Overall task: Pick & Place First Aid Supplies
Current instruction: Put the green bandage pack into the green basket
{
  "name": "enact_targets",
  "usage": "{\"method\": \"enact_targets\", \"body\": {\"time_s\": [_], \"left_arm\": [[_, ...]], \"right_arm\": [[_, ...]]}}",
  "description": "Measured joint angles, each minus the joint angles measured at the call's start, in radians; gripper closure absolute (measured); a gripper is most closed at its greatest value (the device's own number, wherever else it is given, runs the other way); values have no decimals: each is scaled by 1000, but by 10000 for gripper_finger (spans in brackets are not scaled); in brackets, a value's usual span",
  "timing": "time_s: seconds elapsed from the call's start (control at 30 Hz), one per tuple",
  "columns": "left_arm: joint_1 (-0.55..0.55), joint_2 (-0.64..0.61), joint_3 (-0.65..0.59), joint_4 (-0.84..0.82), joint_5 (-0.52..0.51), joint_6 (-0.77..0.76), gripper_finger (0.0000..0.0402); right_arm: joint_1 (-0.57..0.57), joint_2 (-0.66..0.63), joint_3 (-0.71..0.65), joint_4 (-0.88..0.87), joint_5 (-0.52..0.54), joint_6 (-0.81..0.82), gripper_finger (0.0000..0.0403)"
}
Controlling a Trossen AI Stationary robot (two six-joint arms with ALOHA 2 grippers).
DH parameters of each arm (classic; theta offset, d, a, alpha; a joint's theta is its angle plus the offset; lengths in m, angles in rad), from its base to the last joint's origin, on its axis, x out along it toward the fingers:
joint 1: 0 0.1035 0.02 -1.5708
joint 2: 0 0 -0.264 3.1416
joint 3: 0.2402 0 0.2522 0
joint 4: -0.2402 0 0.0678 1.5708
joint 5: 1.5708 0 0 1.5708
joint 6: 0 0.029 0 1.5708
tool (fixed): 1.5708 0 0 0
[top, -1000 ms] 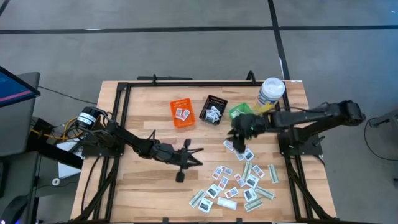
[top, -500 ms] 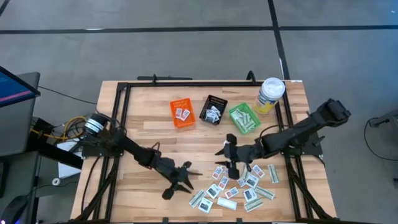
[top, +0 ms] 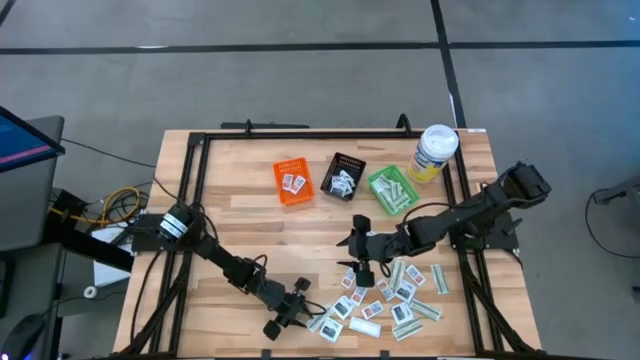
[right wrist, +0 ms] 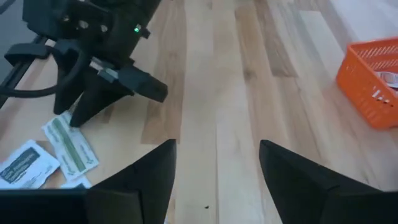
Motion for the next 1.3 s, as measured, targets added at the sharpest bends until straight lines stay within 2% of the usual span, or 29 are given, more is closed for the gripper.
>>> {"method": "enact_targets", "body": {"time_s": [0.2, 0.43, 0.53, 0.7, 0.83, 0.97, 1.13, 1.3], "left_arm": [[13, 27, 1, 15, 6, -2, 287], [30, 29, 3, 2, 11, -10, 381], [33, 3, 1, -21, -8, -7, 394], [36, -84, -2, -68, -152, 72, 396], [33, -182, -2, -194, -395, 201, 395], [41, -257, -1, -204, -589, 331, 396], [75, -292, -1, -205, -678, 394, 396], [111, -291, -1, -242, -692, 394, 396]], "right_arm": [[9, -10, 1, 2, -2, 0, 182], [8, -9, 0, 0, -2, 0, 184], [8, -9, 0, 1, -2, 0, 184], [7, -2, -1, 4, -3, 71, 188], [-14, -2, -1, 4, -3, 206, 191], [-42, -2, -1, 39, -3, 273, 194], [-66, -2, -1, 84, -3, 289, 203], [-65, -2, 0, 70, -5, 281, 216]]}}
